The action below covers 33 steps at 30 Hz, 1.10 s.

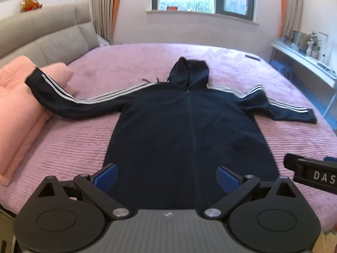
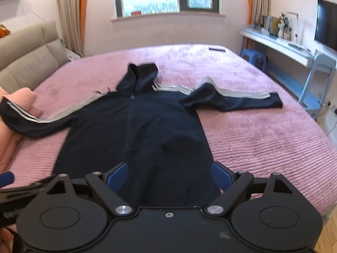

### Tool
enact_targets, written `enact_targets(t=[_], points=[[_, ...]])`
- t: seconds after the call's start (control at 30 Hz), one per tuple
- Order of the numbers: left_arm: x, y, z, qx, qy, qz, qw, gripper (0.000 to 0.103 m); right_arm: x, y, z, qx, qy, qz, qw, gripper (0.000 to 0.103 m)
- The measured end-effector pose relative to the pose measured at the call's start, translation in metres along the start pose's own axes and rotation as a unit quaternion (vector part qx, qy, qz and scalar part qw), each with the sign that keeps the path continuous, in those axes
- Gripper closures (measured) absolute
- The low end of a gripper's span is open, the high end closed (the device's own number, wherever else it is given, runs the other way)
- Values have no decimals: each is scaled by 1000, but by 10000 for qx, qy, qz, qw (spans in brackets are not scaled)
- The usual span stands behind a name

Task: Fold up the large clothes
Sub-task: 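Move the right tool toward the sleeve cuff beside the right tool, then grasp the striped sleeve cuff with the right gripper and lift it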

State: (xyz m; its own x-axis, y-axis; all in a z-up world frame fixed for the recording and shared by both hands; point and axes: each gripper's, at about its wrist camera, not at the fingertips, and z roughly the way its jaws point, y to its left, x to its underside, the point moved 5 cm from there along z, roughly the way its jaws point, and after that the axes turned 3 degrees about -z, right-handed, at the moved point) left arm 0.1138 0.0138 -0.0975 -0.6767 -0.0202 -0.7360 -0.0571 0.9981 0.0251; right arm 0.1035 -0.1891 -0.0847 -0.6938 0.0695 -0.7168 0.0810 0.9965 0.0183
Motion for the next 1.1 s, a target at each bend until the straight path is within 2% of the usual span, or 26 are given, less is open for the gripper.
enact_targets(t=[0.1,0.23,0.3,0.4,0.47,0.6,0.7,0.87,0.97,1.07,1.1], points=[[-12,5,57,6,91,-40,9999,2,-3,-6,58,125,140,91,9998,1],[-38,11,134,164,-255,-110,9995,3,-16,-22,143,163,43,557,9983,1],[-48,9,164,161,-212,-232,9994,6,-26,-36,180,193,119,837,9962,1],[-59,4,192,107,30,-397,9992,6,-43,-64,206,342,137,1075,9935,1],[-68,1,197,91,104,-450,9989,5,-56,-91,211,396,82,1199,9920,1],[-86,-15,205,55,464,-552,9974,4,-89,-171,222,426,14,1594,9863,1],[-102,-32,215,-105,701,-488,9963,4,-113,-241,238,683,-42,1793,9814,1],[-121,-68,234,-242,1032,-497,9931,4,-141,-349,290,1231,-126,1778,9763,1],[-121,-94,247,-254,1238,-272,9916,4,-143,-406,334,1557,118,1915,9690,1],[-122,-117,259,-310,1289,-83,9911,4,-137,-450,374,1255,395,2554,9578,2],[-124,-123,263,-305,1302,-65,9910,4,-132,-462,385,1135,484,2892,9493,2]])
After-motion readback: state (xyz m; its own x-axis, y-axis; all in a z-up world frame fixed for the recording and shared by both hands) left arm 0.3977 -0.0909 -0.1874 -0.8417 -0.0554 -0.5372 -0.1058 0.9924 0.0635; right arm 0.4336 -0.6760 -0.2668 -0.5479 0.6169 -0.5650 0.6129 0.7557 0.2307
